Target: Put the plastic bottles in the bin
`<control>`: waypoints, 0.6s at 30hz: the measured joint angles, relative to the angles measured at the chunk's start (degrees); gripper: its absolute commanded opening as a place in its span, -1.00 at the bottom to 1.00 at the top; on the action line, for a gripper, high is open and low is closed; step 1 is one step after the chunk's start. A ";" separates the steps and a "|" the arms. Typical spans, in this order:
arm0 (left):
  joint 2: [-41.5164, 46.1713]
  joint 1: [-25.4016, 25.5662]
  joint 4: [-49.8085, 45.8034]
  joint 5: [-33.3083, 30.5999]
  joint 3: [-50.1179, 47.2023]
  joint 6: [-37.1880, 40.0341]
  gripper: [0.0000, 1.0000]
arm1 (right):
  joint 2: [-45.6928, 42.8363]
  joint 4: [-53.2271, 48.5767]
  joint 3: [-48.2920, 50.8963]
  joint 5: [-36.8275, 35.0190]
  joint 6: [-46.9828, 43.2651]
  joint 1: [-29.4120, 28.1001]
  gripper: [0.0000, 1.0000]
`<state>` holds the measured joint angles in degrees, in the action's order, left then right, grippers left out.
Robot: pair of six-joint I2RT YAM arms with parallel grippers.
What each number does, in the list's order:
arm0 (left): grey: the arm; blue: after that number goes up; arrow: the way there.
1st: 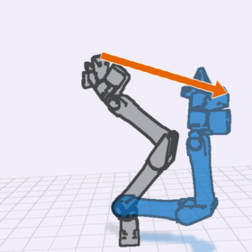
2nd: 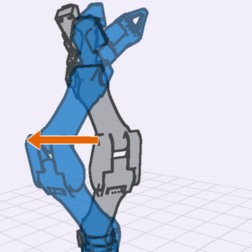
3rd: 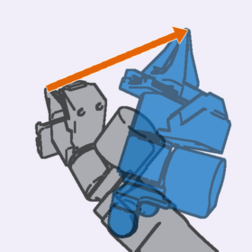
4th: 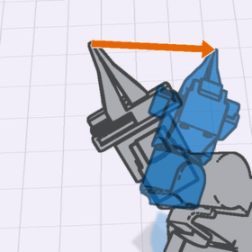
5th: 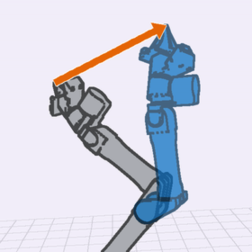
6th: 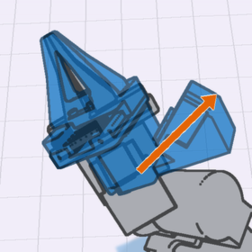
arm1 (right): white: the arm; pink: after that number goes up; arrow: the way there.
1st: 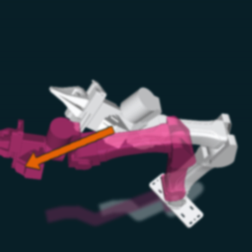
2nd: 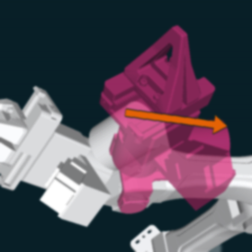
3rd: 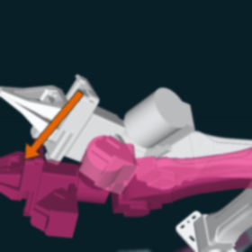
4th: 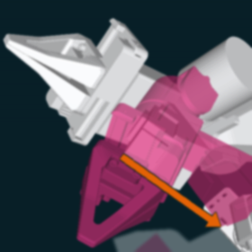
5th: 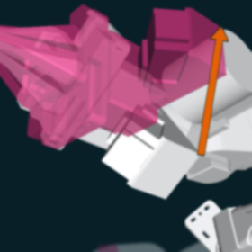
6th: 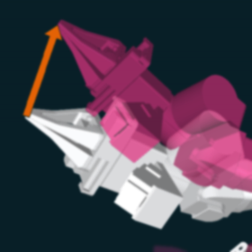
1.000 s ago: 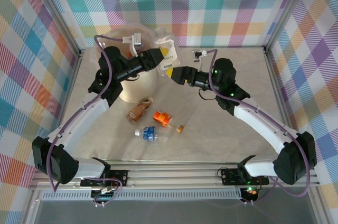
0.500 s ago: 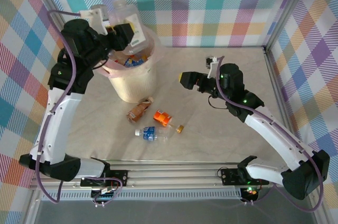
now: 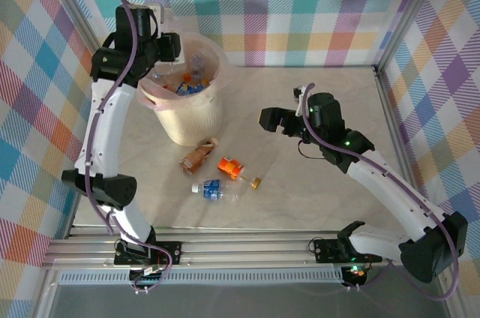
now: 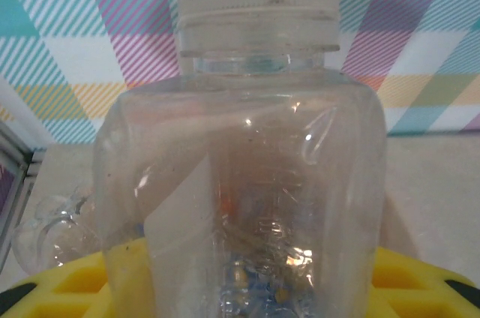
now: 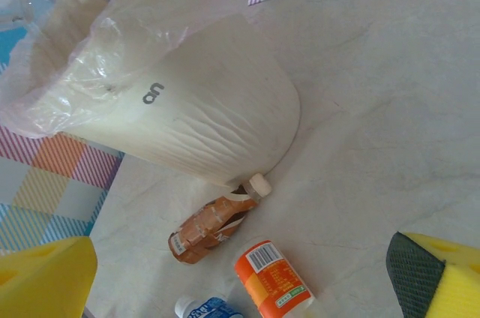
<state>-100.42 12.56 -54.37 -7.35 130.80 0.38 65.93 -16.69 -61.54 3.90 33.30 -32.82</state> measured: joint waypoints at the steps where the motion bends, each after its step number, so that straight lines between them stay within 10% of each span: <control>1: -0.83 -0.46 -0.59 0.20 0.37 0.22 -0.32 | 0.20 -0.39 -0.04 -0.28 0.00 0.00 0.99; 18: -8.26 -7.96 -2.73 17.90 1.46 -2.56 -0.32 | 1.03 -2.51 -0.72 -2.97 -0.83 0.00 0.99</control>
<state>-108.68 4.60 -57.10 10.55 132.27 -2.17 66.96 -19.20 -62.26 0.93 32.47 -32.82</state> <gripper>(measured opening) 0.505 0.996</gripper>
